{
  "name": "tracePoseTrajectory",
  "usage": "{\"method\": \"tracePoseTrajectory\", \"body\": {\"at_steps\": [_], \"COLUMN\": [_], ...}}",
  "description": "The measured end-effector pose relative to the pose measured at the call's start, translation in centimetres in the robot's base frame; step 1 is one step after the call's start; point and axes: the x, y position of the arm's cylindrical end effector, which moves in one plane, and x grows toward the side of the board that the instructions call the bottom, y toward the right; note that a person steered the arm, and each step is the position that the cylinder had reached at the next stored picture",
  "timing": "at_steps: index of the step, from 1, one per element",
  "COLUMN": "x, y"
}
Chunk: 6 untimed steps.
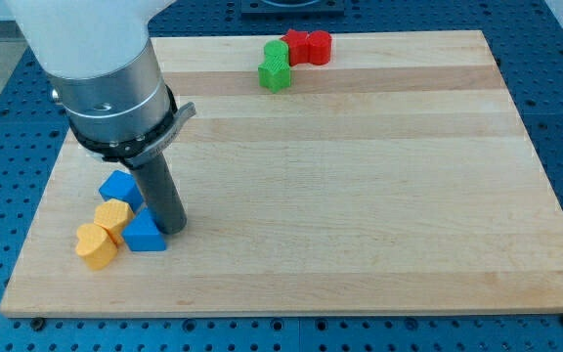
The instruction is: Point your arm at yellow heart
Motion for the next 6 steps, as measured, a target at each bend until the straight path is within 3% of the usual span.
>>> {"method": "tracePoseTrajectory", "body": {"at_steps": [1,3,4,6], "x": [0.0,1.0,5.2,7.8], "y": [0.4,6.6,7.0,-0.3]}}
